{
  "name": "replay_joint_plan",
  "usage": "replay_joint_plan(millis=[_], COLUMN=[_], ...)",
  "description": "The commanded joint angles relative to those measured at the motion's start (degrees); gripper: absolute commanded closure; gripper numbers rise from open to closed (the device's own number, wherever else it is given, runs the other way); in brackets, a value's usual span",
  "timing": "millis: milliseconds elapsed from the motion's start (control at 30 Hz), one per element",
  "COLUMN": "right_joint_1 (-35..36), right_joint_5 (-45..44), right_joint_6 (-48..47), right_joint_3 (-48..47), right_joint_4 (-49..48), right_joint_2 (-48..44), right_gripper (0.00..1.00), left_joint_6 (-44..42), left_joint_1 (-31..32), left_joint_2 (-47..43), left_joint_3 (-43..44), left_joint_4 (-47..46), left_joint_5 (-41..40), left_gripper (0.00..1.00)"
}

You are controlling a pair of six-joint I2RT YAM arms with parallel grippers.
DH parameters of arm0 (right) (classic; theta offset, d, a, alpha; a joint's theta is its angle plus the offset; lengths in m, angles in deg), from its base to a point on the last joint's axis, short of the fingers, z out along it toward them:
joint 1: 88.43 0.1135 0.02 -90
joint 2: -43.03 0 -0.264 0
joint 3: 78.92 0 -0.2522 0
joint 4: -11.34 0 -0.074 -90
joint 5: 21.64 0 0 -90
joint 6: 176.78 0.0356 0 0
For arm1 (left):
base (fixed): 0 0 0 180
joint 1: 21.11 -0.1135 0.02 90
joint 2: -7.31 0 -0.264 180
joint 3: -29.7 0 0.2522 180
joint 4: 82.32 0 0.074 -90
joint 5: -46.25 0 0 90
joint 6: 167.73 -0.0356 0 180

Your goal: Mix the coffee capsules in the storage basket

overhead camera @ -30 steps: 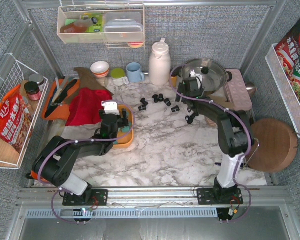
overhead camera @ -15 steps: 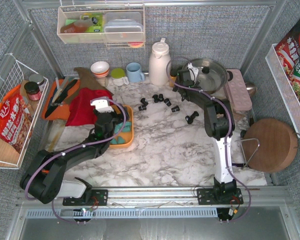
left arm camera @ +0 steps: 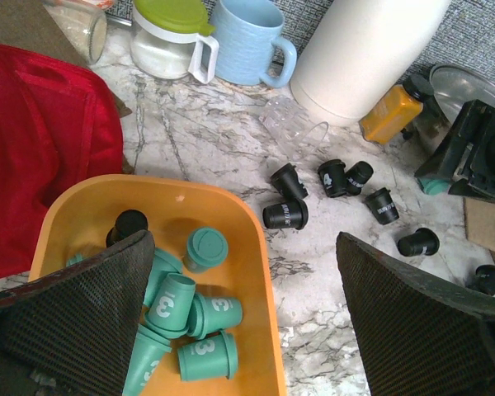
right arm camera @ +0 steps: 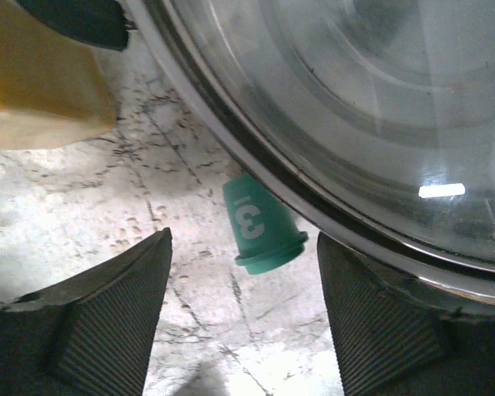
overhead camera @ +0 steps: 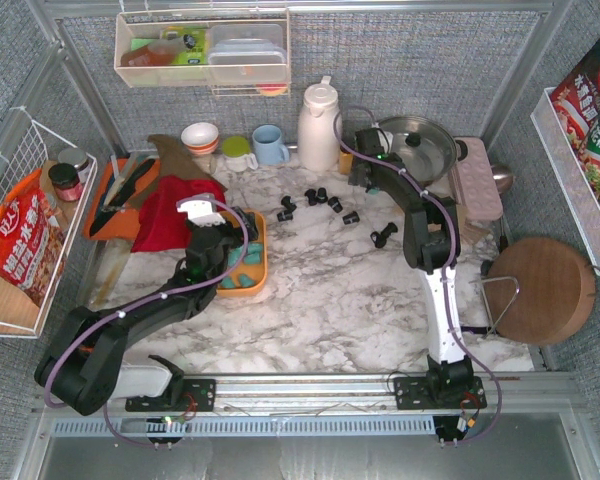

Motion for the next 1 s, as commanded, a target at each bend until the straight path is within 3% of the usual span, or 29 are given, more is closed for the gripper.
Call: replay_joint_plan(millis=[0,633,967], right_joint_1=[-1.2,-1.2,1.4], right_joint_5=[-1.1,2.4,4.1], right_joint_6=[-0.5,-3.8,-7.9], right_joint_3=[0.3,4.6,12.3], right_joint_4=[-1.3,-7.7,-12.3], right_joint_2=[0.1,-2.2,-8.0], right_gripper=[0.38,0.62,0.64], left_joint_6=[0.4,0.5,0.0], left_joint_1=[0.0,-0.1,-0.1], left_joint_2=[-0.4,-0.9,-0.1], left_joint_3=[-0.2,-0.4,-0.4], left_joint_4=[-0.6,-0.6,-1.1], left_joint_5=[-0.1,-0.6,0.2], left_gripper=[0.01,0.01,0.01])
